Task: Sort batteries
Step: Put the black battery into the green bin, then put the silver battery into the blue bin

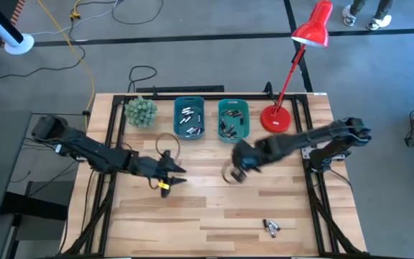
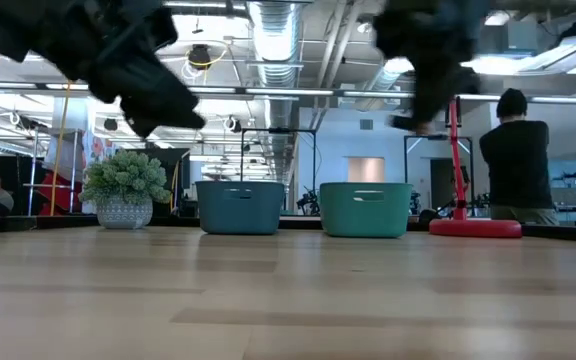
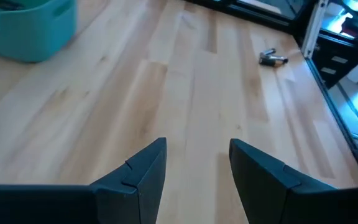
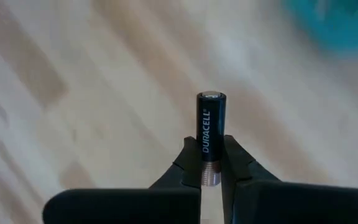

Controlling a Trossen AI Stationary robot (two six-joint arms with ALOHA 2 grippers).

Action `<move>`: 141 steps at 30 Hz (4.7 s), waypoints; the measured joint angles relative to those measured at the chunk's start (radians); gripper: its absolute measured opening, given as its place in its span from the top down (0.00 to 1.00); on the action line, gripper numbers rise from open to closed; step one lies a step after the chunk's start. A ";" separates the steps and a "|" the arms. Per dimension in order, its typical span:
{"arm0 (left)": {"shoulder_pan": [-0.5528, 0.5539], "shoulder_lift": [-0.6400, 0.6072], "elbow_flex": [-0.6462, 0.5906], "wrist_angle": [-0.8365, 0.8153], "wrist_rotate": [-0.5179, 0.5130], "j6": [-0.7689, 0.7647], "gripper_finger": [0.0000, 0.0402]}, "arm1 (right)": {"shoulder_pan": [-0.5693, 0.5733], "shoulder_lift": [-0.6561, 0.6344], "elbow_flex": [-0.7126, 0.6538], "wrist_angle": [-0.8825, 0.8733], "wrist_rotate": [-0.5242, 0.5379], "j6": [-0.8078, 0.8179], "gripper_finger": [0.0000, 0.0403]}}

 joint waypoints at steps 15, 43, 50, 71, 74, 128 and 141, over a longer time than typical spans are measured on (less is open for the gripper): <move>0.150 -0.413 -0.216 -0.150 0.148 0.090 0.58 | -0.528 0.322 0.296 0.011 -0.126 -0.294 0.95; 0.226 -0.587 -0.215 -0.352 0.137 0.236 0.58 | -0.664 0.478 0.296 0.020 -0.188 -0.291 0.68; 0.226 -0.587 -0.215 -0.351 0.137 0.213 0.58 | -0.647 0.373 0.296 -0.002 -0.187 -0.334 0.69; 0.193 -0.513 -0.151 -0.244 0.079 0.215 0.58 | -0.056 -0.363 -0.244 0.019 0.135 0.098 0.71; 0.172 -0.420 -0.102 -0.243 0.074 0.218 0.58 | 0.109 -0.416 -0.295 0.000 0.163 0.272 0.71; -0.064 0.555 0.705 -0.281 -0.023 0.086 0.62 | 1.047 0.091 -0.320 0.136 0.142 1.121 0.69; -0.070 0.555 0.704 -0.285 -0.022 0.083 0.62 | 1.106 0.174 -0.317 0.296 0.133 1.154 0.39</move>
